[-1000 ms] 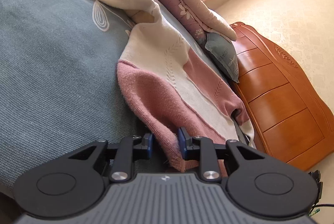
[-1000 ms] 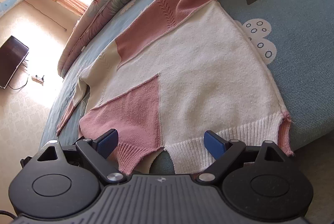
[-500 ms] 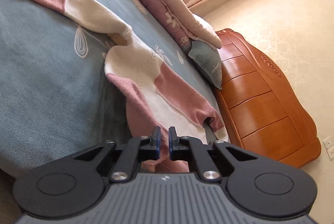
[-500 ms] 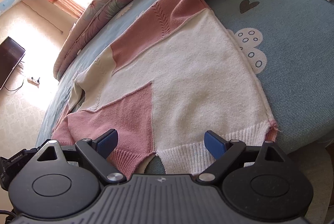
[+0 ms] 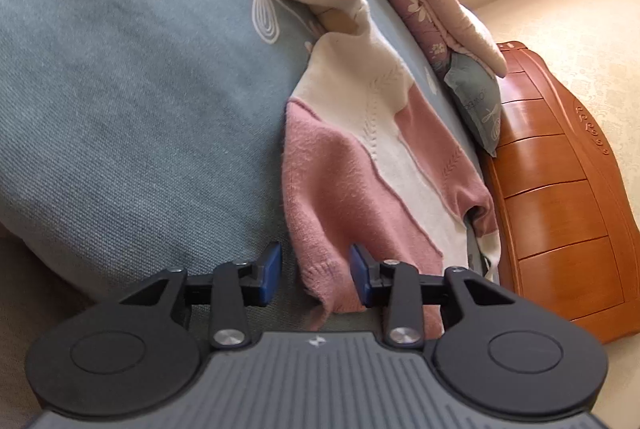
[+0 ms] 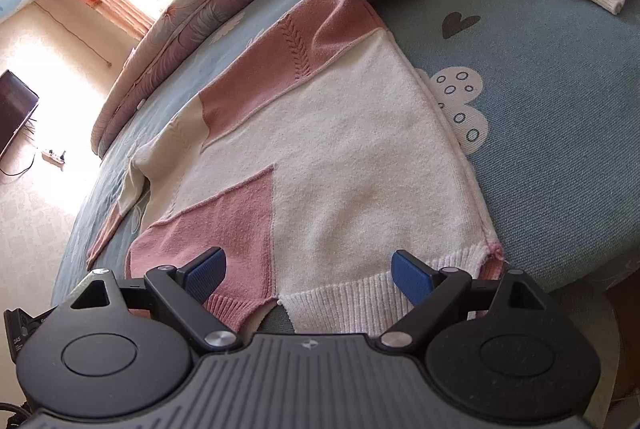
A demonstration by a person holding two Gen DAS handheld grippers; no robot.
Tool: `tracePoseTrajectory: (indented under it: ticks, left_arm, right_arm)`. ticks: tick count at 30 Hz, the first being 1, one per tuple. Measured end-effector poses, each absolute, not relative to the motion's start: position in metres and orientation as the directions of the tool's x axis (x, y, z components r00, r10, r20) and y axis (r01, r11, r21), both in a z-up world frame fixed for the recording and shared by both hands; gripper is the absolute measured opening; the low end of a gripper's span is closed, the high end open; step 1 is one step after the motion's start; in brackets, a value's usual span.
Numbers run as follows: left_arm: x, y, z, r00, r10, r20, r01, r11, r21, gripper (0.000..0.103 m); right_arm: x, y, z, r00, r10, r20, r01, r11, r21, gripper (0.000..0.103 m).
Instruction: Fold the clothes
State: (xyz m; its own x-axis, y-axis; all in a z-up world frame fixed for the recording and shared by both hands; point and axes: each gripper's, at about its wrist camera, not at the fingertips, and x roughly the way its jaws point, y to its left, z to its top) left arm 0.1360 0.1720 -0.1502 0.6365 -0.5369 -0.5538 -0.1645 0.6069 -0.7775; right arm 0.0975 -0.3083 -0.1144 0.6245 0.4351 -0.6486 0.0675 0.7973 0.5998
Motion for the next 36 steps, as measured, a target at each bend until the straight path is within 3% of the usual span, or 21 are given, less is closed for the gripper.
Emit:
tracePoseTrajectory:
  ticks: [2, 8, 10, 11, 21, 26, 28, 30, 32, 36]
  left_arm:
    - [0.139, 0.173, -0.159, 0.647, -0.562, -0.515, -0.175, 0.548, -0.818, 0.042]
    - [0.144, 0.153, -0.160, 0.635, -0.554, -0.539, -0.159, 0.589, -0.793, 0.040]
    - [0.146, 0.147, -0.160, 0.625, -0.549, -0.556, -0.160, 0.606, -0.779, 0.012]
    - [0.146, 0.145, -0.158, 0.609, -0.538, -0.582, -0.174, 0.626, -0.760, 0.003]
    - [0.114, 0.173, -0.068, 0.616, -0.505, -0.605, -0.022, 0.757, -0.653, 0.004]
    - [0.112, 0.190, -0.049, 0.648, -0.422, -0.634, -0.043, 0.811, -0.583, 0.004]
    - [0.115, 0.191, -0.042, 0.662, -0.403, -0.632, -0.033, 0.827, -0.561, 0.007]
    - [0.123, 0.181, -0.038, 0.655, -0.428, -0.623, 0.017, 0.832, -0.555, 0.021]
    - [0.134, 0.167, -0.036, 0.642, -0.442, -0.626, 0.065, 0.845, -0.530, 0.026]
    - [0.164, 0.152, -0.041, 0.644, -0.429, -0.633, 0.087, 0.864, -0.496, 0.026]
  right_arm:
    - [0.096, -0.309, -0.114, 0.627, 0.432, -0.648, 0.072, 0.796, 0.601, 0.093]
    - [0.097, -0.307, -0.117, 0.627, 0.435, -0.647, 0.073, 0.794, 0.604, 0.093]
    - [0.097, -0.304, -0.118, 0.625, 0.438, -0.646, 0.067, 0.795, 0.603, 0.093]
    - [0.097, -0.303, -0.118, 0.626, 0.436, -0.647, 0.066, 0.797, 0.600, 0.093]
    - [0.090, -0.321, -0.106, 0.649, 0.398, -0.649, 0.067, 0.819, 0.570, 0.093]
    - [0.090, -0.318, -0.103, 0.646, 0.380, -0.662, 0.057, 0.840, 0.539, 0.093]
    - [0.092, -0.310, -0.098, 0.643, 0.362, -0.675, 0.028, 0.870, 0.493, 0.093]
    - [0.096, -0.298, -0.093, 0.637, 0.354, -0.685, -0.021, 0.896, 0.443, 0.093]
    - [0.101, -0.287, -0.088, 0.631, 0.346, -0.694, -0.073, 0.917, 0.391, 0.093]
    - [0.110, -0.266, -0.082, 0.622, 0.323, -0.714, -0.133, 0.941, 0.310, 0.093]
